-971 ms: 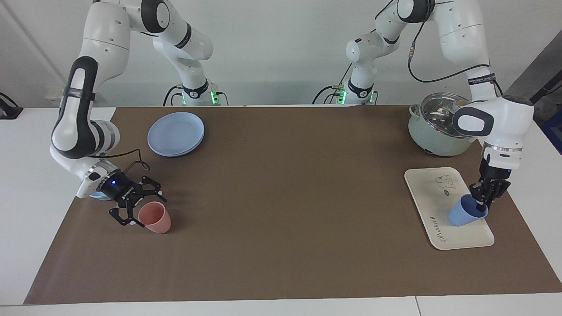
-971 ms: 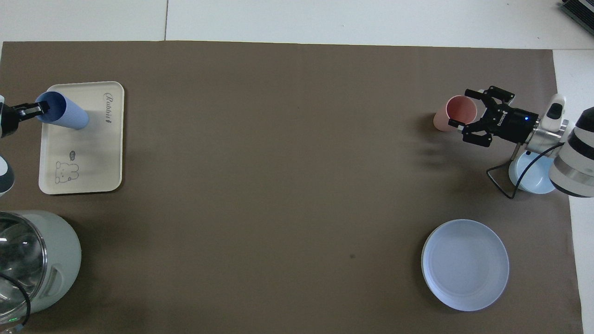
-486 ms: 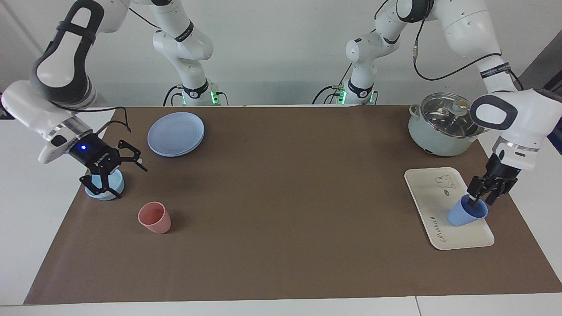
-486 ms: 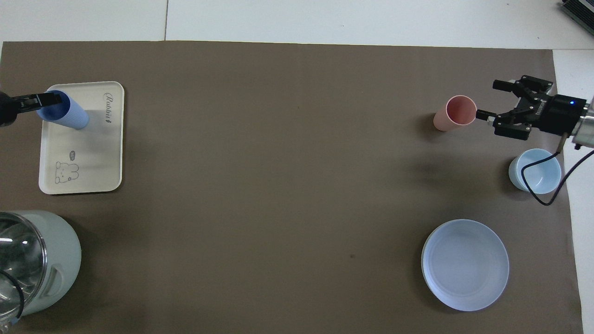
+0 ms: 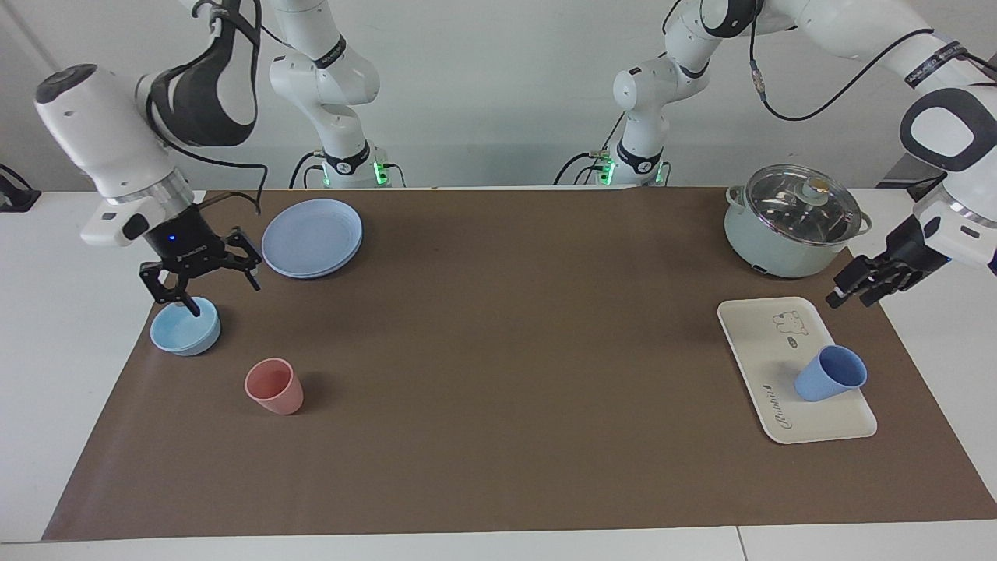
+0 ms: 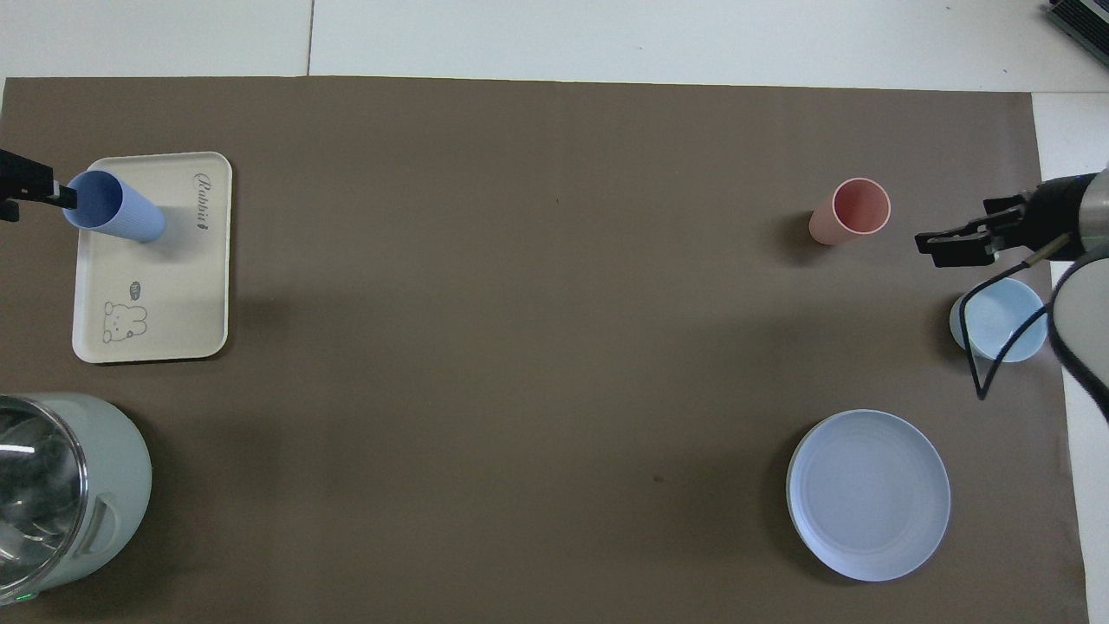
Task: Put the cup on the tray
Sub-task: 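Open the left gripper off the blue cup while the right gripper withdraws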
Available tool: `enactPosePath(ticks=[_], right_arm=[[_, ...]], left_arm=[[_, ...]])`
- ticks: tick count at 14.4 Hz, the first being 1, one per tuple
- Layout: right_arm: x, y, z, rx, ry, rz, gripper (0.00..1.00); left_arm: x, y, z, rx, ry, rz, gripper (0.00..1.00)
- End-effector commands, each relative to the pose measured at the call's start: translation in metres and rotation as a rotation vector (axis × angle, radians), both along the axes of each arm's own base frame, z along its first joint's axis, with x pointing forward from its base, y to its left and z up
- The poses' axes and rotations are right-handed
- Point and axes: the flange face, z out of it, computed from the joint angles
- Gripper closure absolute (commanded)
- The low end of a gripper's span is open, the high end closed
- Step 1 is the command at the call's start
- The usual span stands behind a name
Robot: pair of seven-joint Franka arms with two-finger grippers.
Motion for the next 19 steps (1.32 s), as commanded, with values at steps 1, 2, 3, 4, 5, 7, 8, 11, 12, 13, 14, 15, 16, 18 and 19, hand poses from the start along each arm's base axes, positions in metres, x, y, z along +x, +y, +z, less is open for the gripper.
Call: enactPosePath(ticks=[1, 2, 3, 4, 5, 7, 8, 11, 12, 13, 14, 15, 16, 18, 19], right_arm=[[-0.005, 0.040, 0.006, -0.068, 0.015, -0.147, 0.00], [-0.010, 0.054, 0.008, -0.070, 0.030, -0.197, 0.00], [-0.015, 0.069, 0.012, -0.062, 0.053, -0.256, 0.00], [-0.021, 0.076, 0.022, -0.047, 0.063, -0.319, 0.00], [-0.028, 0.079, 0.031, -0.036, 0.070, -0.364, 0.00], [-0.040, 0.070, 0.055, -0.034, 0.080, -0.395, 0.00], [-0.043, 0.060, 0.071, -0.035, 0.089, -0.411, 0.00], [-0.051, 0.032, 0.122, -0.037, 0.118, -0.462, 0.00], [-0.056, 0.023, 0.135, -0.039, 0.127, -0.478, 0.00], [-0.059, 0.014, 0.142, -0.046, 0.159, -0.496, 0.00], [-0.061, 0.013, 0.136, -0.051, 0.185, -0.503, 0.00], [-0.066, 0.011, 0.129, -0.056, 0.226, -0.513, 0.00], [-0.069, 0.009, 0.128, -0.047, 0.249, -0.527, 0.00], [-0.071, 0.010, 0.124, -0.048, 0.262, -0.525, 0.00], [-0.071, 0.011, 0.122, -0.049, 0.265, -0.522, 0.00]], left_arm=[[-0.006, -0.081, 0.021, 0.210, 0.064, -0.133, 0.22], [-0.009, -0.105, 0.023, 0.248, 0.067, -0.175, 0.22], [-0.014, -0.122, 0.032, 0.257, 0.061, -0.201, 0.22], [-0.024, -0.129, 0.054, 0.257, 0.026, -0.206, 0.22], [-0.035, -0.133, 0.065, 0.257, 0.015, -0.193, 0.22], [-0.057, -0.136, 0.078, 0.242, 0.001, -0.136, 0.13], [-0.063, -0.134, 0.079, 0.212, 0.005, -0.128, 0.05], [-0.073, -0.137, 0.078, 0.190, 0.016, -0.127, 0.00], [-0.074, -0.136, 0.076, 0.190, 0.021, -0.124, 0.00], [-0.074, -0.136, 0.076, 0.190, 0.021, -0.124, 0.00], [-0.074, -0.136, 0.075, 0.189, 0.018, -0.124, 0.00], [-0.074, -0.136, 0.077, 0.189, 0.014, -0.124, 0.00], [-0.073, -0.137, 0.076, 0.188, 0.013, -0.125, 0.00], [-0.072, -0.137, 0.076, 0.188, 0.007, -0.125, 0.00], [-0.072, -0.138, 0.078, 0.188, 0.003, -0.125, 0.00]])
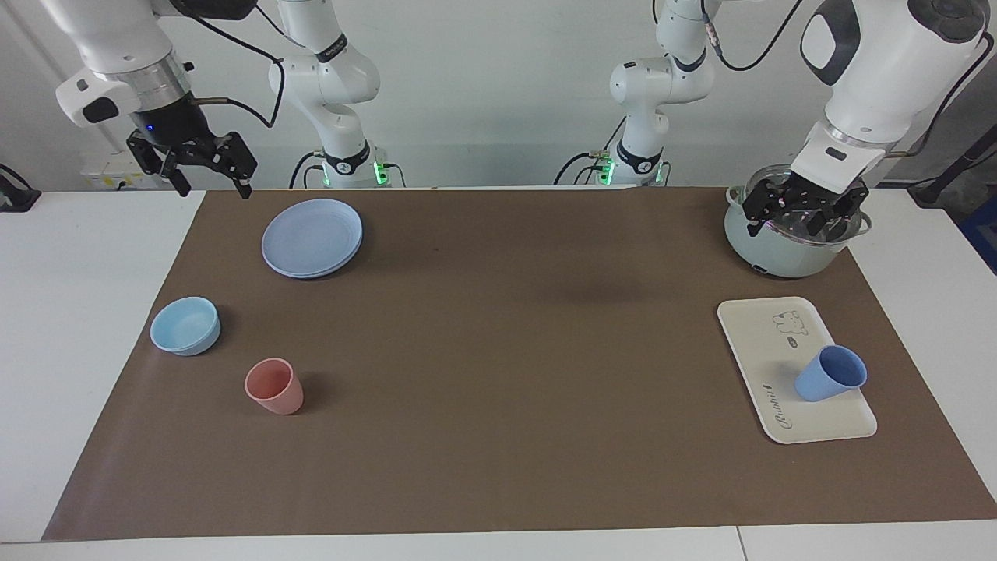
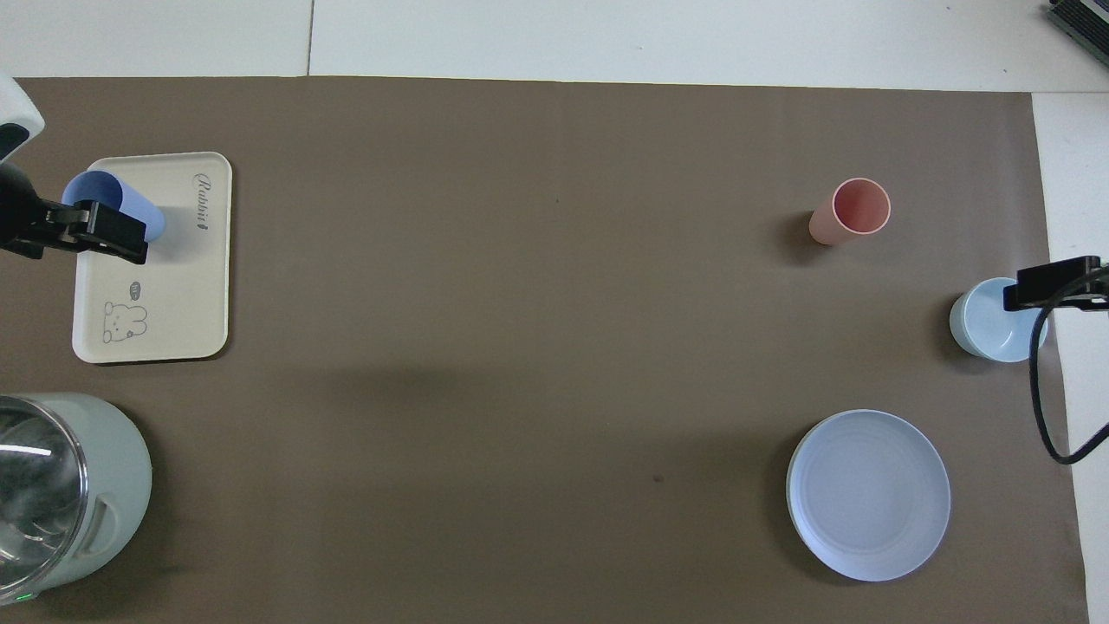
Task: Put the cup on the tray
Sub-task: 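Open the left gripper off the blue cup while the right gripper withdraws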
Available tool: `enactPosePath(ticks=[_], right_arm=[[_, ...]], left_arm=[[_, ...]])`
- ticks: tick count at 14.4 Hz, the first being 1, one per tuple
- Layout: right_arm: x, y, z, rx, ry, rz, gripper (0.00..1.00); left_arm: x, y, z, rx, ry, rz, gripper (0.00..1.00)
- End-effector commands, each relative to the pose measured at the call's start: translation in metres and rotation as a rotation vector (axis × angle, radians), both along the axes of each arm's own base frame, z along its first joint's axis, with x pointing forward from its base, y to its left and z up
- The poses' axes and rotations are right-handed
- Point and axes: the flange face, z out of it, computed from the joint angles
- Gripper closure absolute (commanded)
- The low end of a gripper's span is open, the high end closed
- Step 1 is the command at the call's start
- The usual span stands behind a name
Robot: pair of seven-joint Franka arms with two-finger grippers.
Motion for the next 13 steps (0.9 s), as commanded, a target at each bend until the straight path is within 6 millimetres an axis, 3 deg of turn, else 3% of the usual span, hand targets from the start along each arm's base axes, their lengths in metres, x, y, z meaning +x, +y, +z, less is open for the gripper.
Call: enactPosePath(ticks=[1, 6, 13], right_arm=[[0.000, 0.004, -0.004, -0.014, 0.020, -0.016, 0.00], [-0.005, 0.033, -0.010, -0.025, 0.028, -0.036, 0.00], [-0.007, 0.031, -0.011, -0.011, 0.036, -0.042, 0.00]], left_arm=[[-0.006, -0.003, 0.003, -0.013, -0.019, 0.010, 0.00], [-0.010, -0.004, 0.015, -0.013, -0.040, 0.004, 0.00], [-0.011, 0.004, 0.016, -0.012, -0.041, 0.025, 0.00]])
